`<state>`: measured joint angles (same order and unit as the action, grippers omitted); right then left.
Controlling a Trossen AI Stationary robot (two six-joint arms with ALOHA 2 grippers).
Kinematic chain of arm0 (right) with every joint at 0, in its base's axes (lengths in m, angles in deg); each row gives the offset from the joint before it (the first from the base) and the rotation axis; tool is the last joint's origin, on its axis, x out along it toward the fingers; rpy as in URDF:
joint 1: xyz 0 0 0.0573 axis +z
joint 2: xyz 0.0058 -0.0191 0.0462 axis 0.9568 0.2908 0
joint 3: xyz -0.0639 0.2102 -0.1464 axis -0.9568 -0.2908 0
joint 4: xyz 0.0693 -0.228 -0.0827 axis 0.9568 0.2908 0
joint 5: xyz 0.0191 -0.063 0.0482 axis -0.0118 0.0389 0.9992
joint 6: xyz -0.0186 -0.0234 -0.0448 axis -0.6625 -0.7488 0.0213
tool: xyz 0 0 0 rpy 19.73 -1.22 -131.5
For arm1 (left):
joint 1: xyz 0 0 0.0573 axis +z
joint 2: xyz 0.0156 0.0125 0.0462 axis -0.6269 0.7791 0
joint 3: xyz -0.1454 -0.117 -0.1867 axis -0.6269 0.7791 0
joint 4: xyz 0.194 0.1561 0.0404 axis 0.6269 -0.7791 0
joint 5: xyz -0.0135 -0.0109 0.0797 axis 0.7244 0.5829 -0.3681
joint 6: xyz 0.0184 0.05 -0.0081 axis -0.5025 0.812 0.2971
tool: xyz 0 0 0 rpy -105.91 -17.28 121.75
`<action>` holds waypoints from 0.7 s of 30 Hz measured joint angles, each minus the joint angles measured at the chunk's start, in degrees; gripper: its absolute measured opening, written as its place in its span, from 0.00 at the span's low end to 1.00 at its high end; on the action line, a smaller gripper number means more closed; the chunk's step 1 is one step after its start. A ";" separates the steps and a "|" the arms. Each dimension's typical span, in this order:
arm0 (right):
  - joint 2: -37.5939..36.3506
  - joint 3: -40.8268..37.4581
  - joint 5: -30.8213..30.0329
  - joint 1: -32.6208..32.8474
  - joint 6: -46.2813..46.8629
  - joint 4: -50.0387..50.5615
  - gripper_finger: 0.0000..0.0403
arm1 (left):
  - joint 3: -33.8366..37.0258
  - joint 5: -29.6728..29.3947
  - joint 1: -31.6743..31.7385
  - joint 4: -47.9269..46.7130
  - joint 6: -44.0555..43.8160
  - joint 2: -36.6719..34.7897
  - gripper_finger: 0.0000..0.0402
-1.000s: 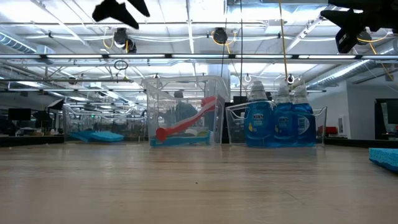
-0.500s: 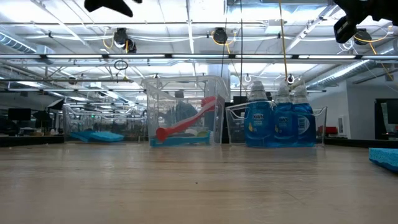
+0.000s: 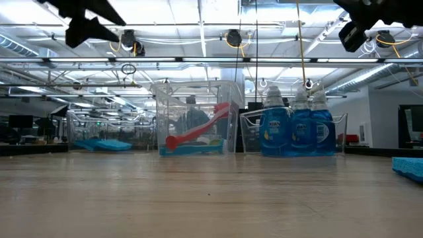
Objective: Pick & Place Kitchen Sink Supplies
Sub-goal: Put the blue sponge into the left transparent bin
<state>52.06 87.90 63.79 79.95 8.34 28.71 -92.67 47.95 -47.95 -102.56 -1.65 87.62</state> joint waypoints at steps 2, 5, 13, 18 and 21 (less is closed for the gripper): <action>2.66 0.81 2.34 0.05 3.54 0.73 0.24 | 2.53 1.48 0.00 1.08 -0.74 -2.17 0.47; 6.07 2.25 4.87 0.80 7.67 1.66 0.24 | 4.47 2.97 0.00 1.11 -1.18 -4.45 0.46; 12.15 6.46 5.28 5.64 13.68 2.04 0.24 | 5.64 3.87 0.02 0.47 1.73 -7.10 0.50; 16.43 9.99 3.52 9.57 15.24 2.04 0.24 | 5.68 3.87 0.04 -0.93 2.83 -7.10 0.52; 20.12 12.96 2.32 11.85 15.14 2.00 0.24 | 5.68 3.87 0.04 -1.74 3.02 -7.14 0.51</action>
<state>72.18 100.86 66.11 91.80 23.48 30.71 -86.99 51.82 -47.91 -104.30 1.37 80.48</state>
